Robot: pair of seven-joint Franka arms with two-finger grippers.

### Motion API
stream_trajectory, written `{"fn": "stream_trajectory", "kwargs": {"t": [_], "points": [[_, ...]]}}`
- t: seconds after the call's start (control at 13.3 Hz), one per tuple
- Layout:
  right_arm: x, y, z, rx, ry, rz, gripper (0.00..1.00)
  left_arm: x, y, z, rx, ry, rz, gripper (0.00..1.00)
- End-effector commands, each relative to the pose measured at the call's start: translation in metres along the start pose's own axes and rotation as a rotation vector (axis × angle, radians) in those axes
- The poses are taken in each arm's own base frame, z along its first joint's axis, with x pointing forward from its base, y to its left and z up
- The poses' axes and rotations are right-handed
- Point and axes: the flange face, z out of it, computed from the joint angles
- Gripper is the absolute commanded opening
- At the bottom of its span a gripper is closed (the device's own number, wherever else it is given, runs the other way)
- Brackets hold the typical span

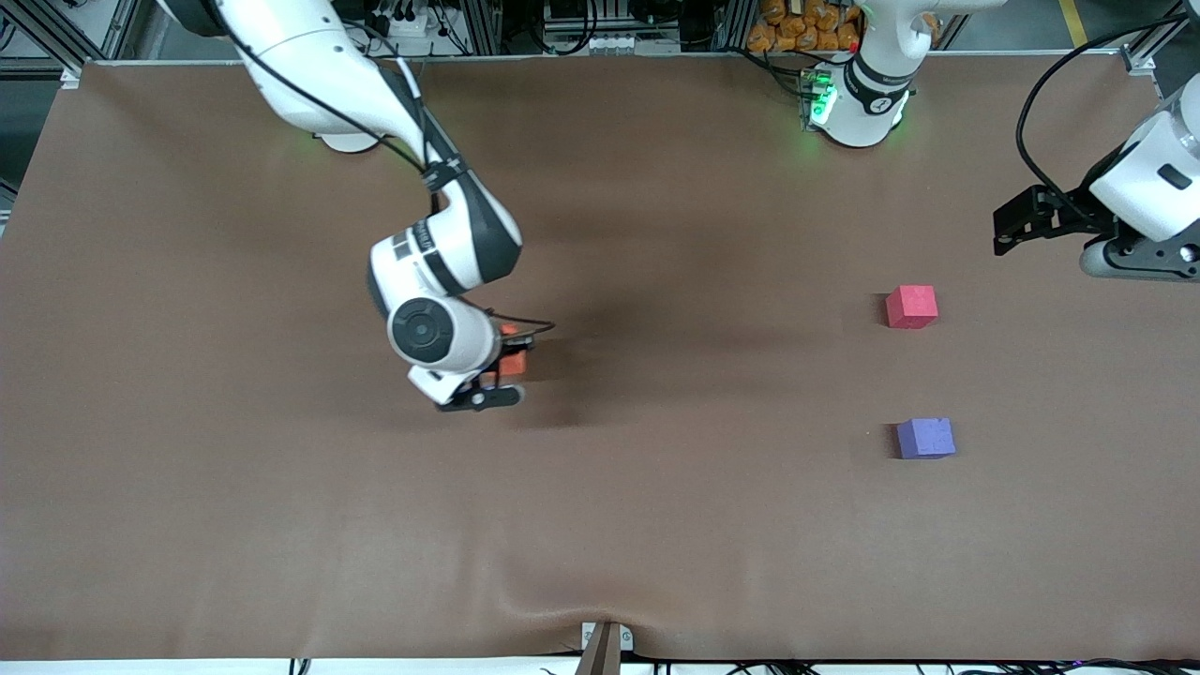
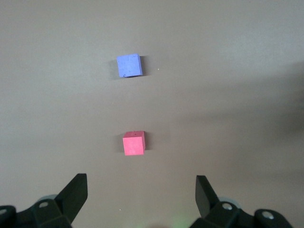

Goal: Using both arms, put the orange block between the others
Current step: 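Carry the orange cube toward mid-table while the left gripper approaches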

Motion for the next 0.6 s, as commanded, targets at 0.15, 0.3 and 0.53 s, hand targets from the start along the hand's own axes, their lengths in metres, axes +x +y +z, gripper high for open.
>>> {"fn": "stream_trajectory", "kwargs": {"t": [0.15,0.3,0.53], "points": [[-0.01,-0.039,0.041,0.044,-0.028,0.001,0.45,0.018,0.011,0.027,-0.038,-0.045,0.017,1.0],[-0.013,-0.05,0.064,0.031,-0.025,0.018,0.49,0.025,0.023,0.039,-0.04,-0.063,0.018,1.0],[-0.017,-0.057,0.081,0.018,-0.035,0.02,0.54,0.035,0.049,0.055,-0.039,-0.071,0.011,1.0]]}}
